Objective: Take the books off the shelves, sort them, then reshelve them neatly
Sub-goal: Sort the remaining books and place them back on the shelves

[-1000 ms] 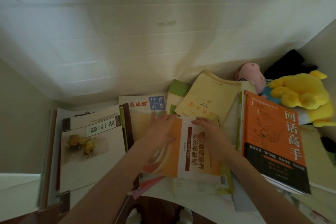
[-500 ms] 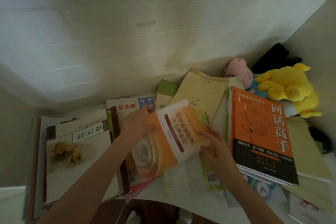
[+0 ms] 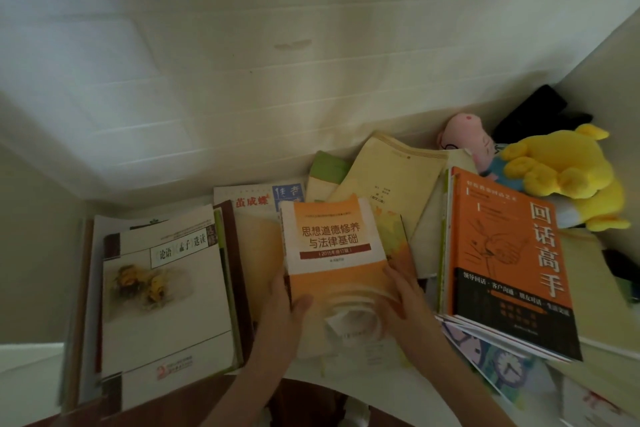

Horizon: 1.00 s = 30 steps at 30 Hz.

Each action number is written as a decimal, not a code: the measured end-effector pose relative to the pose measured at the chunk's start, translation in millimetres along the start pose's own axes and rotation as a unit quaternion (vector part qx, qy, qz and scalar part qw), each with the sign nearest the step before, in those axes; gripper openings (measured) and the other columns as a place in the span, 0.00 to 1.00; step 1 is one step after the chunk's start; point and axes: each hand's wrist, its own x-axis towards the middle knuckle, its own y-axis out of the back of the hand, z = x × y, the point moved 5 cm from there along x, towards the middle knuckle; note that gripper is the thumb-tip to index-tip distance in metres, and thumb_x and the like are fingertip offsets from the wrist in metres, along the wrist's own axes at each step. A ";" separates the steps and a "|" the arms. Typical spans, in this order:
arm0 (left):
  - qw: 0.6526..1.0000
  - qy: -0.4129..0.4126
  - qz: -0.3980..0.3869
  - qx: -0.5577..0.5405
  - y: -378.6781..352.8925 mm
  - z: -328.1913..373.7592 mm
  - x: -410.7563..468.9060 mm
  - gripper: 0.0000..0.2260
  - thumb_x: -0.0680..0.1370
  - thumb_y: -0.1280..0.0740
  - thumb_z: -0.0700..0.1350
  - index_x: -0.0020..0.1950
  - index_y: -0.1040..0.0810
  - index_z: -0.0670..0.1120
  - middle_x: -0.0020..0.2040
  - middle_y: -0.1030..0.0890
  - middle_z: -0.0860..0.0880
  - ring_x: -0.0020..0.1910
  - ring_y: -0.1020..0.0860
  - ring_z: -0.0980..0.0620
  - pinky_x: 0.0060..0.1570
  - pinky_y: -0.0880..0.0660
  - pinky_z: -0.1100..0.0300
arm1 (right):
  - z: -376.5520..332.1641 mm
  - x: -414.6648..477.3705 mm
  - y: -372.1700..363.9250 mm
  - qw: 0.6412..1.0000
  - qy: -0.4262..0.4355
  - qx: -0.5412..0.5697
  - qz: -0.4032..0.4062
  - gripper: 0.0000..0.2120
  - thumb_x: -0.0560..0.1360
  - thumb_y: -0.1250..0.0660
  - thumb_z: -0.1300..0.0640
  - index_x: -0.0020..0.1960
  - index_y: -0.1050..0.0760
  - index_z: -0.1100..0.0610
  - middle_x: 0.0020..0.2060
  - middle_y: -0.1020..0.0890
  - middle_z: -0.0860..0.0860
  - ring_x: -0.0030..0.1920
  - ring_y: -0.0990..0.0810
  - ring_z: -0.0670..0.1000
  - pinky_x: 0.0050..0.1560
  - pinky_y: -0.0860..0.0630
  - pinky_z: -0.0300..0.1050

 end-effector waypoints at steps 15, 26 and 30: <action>0.999 -0.006 0.021 0.025 24.3 1.0 -3.8 0.24 0.80 0.40 0.36 0.74 0.44 0.44 0.59 0.28 0.47 0.52 0.30 0.52 0.50 0.33 0.59 | -35.3 20.1 21.9 0.993 -0.088 -0.040 0.072 0.22 0.76 0.34 0.63 0.68 0.33 0.58 0.65 0.33 0.56 0.61 0.26 0.54 0.62 0.29 0.47; 0.997 0.034 0.020 -0.073 22.8 -7.7 -2.8 0.19 0.82 0.42 0.41 0.72 0.42 0.47 0.57 0.26 0.51 0.44 0.27 0.58 0.34 0.31 0.71 | -138.9 4.3 72.8 0.941 0.142 -0.251 0.176 0.17 0.77 0.36 0.57 0.65 0.28 0.54 0.43 0.24 0.47 0.37 0.27 0.46 0.36 0.33 0.37; 0.984 0.076 0.017 -0.162 14.9 -6.6 -3.0 0.18 0.80 0.46 0.61 0.61 0.32 0.49 0.49 0.22 0.51 0.43 0.22 0.56 0.37 0.24 0.66 | -139.6 4.8 -4.5 0.973 0.107 -0.201 0.024 0.15 0.82 0.44 0.48 0.65 0.31 0.53 0.51 0.22 0.50 0.43 0.23 0.47 0.40 0.25 0.37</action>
